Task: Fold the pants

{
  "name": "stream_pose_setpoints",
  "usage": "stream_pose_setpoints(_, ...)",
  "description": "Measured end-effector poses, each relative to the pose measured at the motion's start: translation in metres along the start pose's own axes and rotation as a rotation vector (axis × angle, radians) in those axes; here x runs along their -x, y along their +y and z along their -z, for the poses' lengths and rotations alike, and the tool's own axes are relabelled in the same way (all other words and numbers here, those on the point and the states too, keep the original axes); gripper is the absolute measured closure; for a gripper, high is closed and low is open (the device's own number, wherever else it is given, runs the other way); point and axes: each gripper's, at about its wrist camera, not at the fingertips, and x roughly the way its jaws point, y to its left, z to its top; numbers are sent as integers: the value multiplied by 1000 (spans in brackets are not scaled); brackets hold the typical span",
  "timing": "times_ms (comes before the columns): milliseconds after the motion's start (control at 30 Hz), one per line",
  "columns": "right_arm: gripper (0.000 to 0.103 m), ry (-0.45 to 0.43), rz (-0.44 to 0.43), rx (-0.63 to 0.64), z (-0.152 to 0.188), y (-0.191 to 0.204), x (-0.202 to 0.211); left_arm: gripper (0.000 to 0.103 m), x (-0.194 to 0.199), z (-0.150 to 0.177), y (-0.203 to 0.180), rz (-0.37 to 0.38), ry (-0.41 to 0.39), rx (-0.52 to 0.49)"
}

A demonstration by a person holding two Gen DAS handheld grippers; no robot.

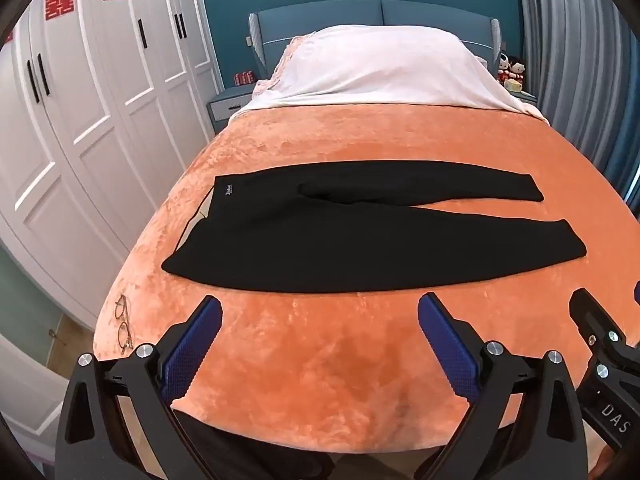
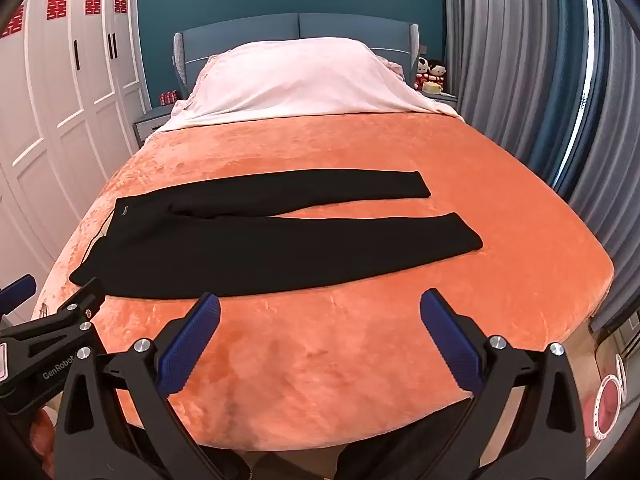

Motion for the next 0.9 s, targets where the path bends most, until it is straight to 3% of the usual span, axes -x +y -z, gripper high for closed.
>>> stream_pose_setpoints(900,5,5,-9,5,-2,7,0,7,4,-2,0,10,-6,-3)
